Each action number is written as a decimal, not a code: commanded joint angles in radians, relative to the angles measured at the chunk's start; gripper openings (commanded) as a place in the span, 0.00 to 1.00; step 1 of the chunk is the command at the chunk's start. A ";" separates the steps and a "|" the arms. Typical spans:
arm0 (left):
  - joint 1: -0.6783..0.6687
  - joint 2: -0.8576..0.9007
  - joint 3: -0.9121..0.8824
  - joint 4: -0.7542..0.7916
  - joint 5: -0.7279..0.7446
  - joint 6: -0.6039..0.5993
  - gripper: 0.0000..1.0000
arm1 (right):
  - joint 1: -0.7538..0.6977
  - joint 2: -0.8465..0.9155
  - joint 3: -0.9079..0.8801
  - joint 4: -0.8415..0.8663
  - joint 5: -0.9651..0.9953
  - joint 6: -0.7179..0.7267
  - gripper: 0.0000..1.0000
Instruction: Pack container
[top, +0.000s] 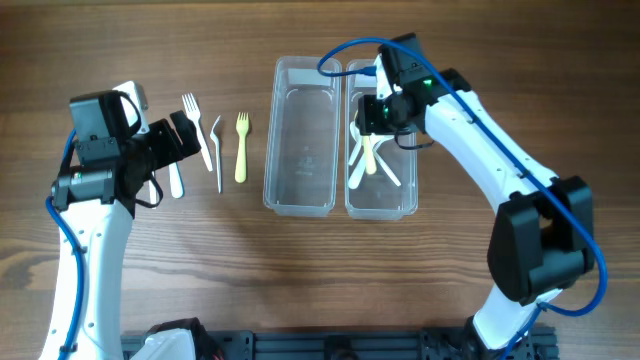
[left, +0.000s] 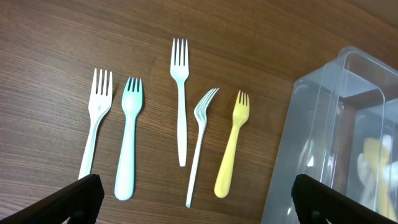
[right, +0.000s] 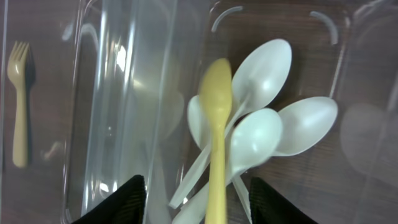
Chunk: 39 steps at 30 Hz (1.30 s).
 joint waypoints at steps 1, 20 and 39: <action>0.006 0.002 0.019 0.003 -0.005 0.020 1.00 | -0.099 -0.122 0.056 0.027 0.033 -0.038 0.76; -0.101 0.063 0.019 0.070 -0.023 -0.115 0.76 | -0.719 -0.132 -0.002 -0.130 0.032 -0.059 0.99; 0.109 0.440 0.072 -0.055 -0.043 0.206 0.80 | -0.718 -0.131 -0.002 -0.109 0.033 -0.056 0.93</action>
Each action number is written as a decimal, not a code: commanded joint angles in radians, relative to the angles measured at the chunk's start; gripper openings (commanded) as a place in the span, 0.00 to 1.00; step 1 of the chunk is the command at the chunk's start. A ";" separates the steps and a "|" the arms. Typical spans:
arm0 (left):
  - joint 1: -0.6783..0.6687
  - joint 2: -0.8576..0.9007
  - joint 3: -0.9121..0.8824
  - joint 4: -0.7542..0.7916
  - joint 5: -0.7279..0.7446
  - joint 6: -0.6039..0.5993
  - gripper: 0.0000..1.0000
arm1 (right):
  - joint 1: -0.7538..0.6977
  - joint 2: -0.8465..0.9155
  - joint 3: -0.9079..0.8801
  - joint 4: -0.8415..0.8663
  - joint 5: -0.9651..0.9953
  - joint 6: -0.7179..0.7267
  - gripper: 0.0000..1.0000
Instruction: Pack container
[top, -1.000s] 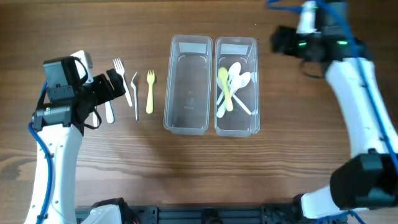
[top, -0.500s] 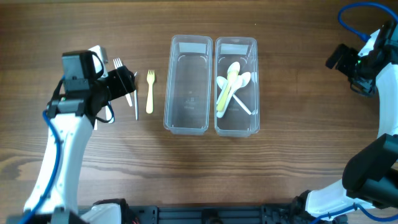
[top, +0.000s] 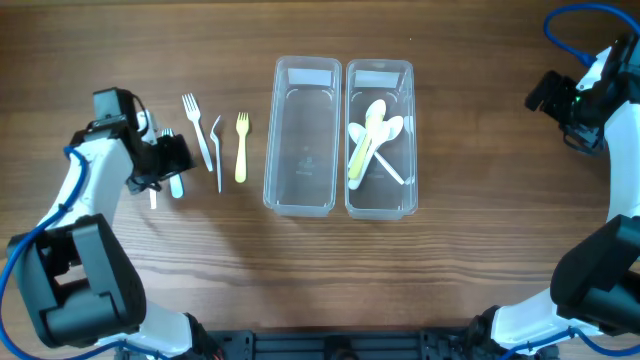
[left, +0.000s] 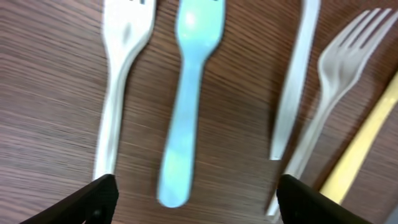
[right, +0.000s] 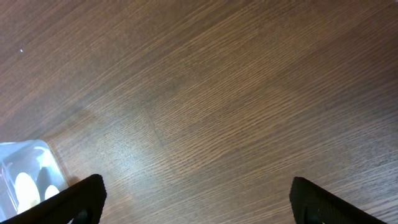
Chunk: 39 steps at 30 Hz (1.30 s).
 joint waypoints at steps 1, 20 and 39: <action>0.019 -0.004 0.021 0.002 -0.006 0.137 0.78 | 0.003 0.009 -0.003 0.013 0.002 -0.006 0.92; -0.007 0.105 0.021 0.151 -0.046 0.224 0.66 | 0.003 0.009 -0.003 0.000 0.002 -0.006 0.85; -0.019 0.200 0.021 0.193 -0.047 0.276 0.50 | 0.003 0.009 -0.003 -0.027 0.002 -0.007 0.81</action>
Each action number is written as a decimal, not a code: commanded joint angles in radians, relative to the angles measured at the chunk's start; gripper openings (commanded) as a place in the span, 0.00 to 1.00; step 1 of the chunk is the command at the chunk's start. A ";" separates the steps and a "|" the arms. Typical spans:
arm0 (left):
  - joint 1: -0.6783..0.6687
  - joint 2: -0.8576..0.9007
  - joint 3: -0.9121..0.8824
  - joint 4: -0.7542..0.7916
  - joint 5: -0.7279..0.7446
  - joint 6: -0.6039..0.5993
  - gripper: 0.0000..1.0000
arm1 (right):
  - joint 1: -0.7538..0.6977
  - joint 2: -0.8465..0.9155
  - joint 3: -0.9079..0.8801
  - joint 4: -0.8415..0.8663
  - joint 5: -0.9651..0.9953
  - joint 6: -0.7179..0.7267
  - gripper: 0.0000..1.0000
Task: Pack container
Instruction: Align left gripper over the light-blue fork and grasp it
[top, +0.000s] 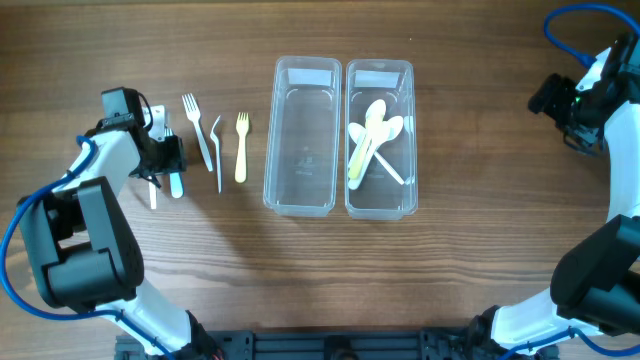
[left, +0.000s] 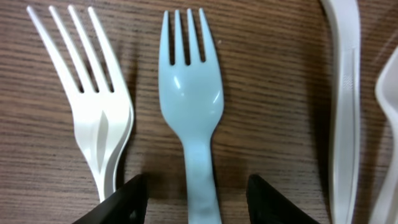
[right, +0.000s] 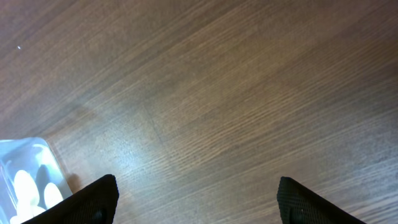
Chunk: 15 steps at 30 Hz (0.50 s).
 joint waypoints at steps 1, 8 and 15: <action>-0.011 0.036 0.010 -0.002 -0.002 0.015 0.49 | 0.003 0.009 -0.003 -0.014 0.003 -0.006 0.81; -0.013 0.026 0.010 -0.051 -0.002 0.011 0.12 | 0.003 0.009 -0.003 -0.036 0.002 -0.006 0.79; -0.018 -0.083 0.038 -0.219 -0.002 0.011 0.04 | 0.003 0.009 -0.003 -0.055 -0.002 -0.006 0.77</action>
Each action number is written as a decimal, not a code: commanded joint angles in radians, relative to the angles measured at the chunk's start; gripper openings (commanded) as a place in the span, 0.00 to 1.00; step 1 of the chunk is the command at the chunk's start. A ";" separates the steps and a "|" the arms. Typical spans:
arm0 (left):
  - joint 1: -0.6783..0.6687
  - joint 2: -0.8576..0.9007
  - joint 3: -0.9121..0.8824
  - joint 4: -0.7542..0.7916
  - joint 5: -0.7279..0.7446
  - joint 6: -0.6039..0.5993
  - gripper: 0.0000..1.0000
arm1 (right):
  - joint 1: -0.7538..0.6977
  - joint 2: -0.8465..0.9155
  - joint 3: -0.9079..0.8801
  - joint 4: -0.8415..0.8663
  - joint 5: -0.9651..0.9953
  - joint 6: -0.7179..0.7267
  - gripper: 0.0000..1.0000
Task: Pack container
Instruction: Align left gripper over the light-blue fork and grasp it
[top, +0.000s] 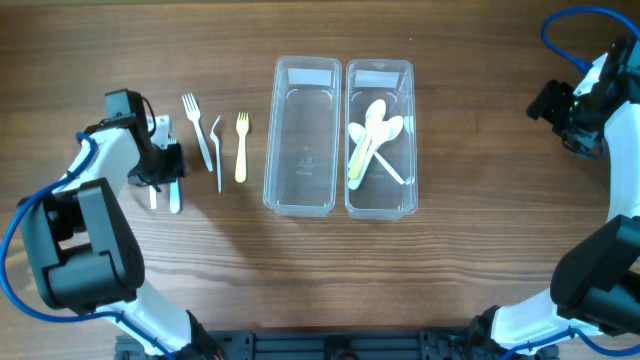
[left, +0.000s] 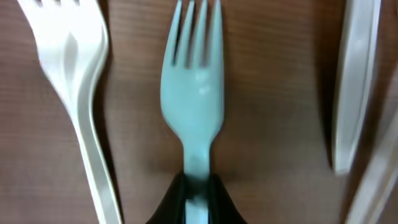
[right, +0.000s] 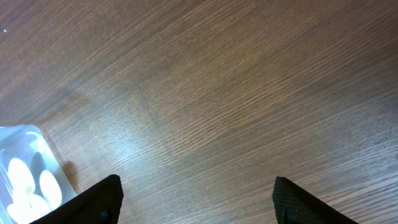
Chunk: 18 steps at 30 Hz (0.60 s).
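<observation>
Two clear containers stand mid-table: the left container (top: 302, 190) holds nothing, the right container (top: 380, 200) holds white spoons and a yellow spoon (top: 360, 152). Left of them lie forks: a yellow fork (top: 241, 145), a clear fork (top: 217, 150) and a white fork (top: 195, 125). My left gripper (top: 163, 163) (left: 196, 188) is shut on the handle of a light blue fork (left: 193, 106), which lies flat beside another white fork (left: 78, 81). My right gripper (top: 565, 118) (right: 202, 200) is open over bare wood at the far right.
The wooden table (top: 470, 260) carries everything. A white fork's handle (left: 354, 81) lies just right of the blue fork in the left wrist view. A corner of the right container with spoons (right: 22, 180) shows in the right wrist view.
My left gripper's fingers stood apart on either side of the blue fork's handle; they are now shut on it. The right arm has hardly moved.
At first my right gripper was open over the right container, with the yellow spoon on the white spoons, and my left hung above the forks. Then the right was at the far right and the left low over the blue fork, then astride it, now gripping it.
</observation>
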 joint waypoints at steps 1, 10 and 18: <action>-0.019 -0.098 0.037 -0.067 0.008 -0.003 0.04 | 0.003 0.009 -0.003 -0.007 -0.002 -0.006 0.77; -0.226 -0.350 0.164 -0.113 -0.069 -0.026 0.05 | 0.003 0.009 -0.003 -0.025 -0.028 -0.006 0.77; -0.212 -0.196 0.124 -0.138 -0.185 -0.060 0.49 | 0.003 0.009 -0.003 -0.037 -0.028 -0.006 0.77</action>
